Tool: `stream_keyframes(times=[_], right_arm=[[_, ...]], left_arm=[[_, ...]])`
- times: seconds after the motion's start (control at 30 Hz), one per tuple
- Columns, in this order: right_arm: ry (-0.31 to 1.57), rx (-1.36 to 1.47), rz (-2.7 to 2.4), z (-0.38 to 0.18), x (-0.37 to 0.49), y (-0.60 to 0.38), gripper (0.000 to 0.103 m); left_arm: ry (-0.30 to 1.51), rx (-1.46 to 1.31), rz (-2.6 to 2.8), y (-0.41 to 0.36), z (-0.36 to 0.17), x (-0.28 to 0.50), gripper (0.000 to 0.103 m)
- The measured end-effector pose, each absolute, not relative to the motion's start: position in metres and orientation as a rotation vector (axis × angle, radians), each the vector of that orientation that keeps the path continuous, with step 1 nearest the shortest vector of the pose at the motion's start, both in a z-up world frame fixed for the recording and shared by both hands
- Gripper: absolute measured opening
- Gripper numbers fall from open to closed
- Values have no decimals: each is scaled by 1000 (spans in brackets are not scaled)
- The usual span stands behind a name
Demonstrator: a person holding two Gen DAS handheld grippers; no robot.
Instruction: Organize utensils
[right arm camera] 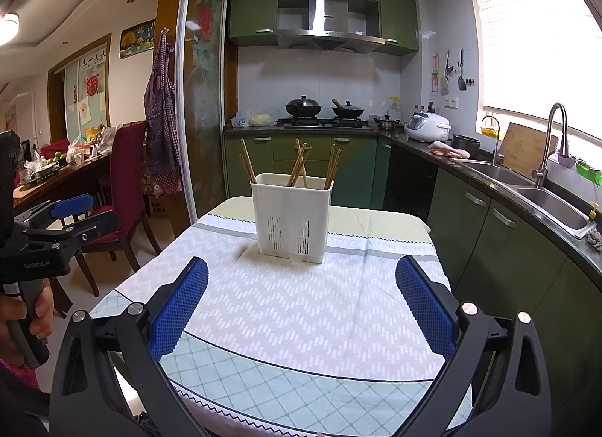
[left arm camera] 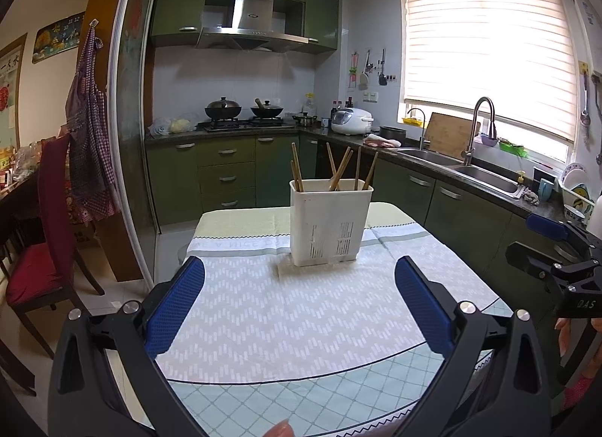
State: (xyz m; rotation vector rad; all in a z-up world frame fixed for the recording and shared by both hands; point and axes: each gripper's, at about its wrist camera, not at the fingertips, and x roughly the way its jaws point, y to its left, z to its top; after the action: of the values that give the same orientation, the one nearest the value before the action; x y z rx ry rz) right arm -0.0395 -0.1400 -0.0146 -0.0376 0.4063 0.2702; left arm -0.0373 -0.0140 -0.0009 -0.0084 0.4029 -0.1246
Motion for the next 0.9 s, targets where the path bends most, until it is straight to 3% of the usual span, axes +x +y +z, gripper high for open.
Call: stream_keyframes(times=[0.9], right_arm=[[405,-39,276,-13,-40,-138,98]], left_arm=[[419,-16,-134,-12,-3,-33,96]])
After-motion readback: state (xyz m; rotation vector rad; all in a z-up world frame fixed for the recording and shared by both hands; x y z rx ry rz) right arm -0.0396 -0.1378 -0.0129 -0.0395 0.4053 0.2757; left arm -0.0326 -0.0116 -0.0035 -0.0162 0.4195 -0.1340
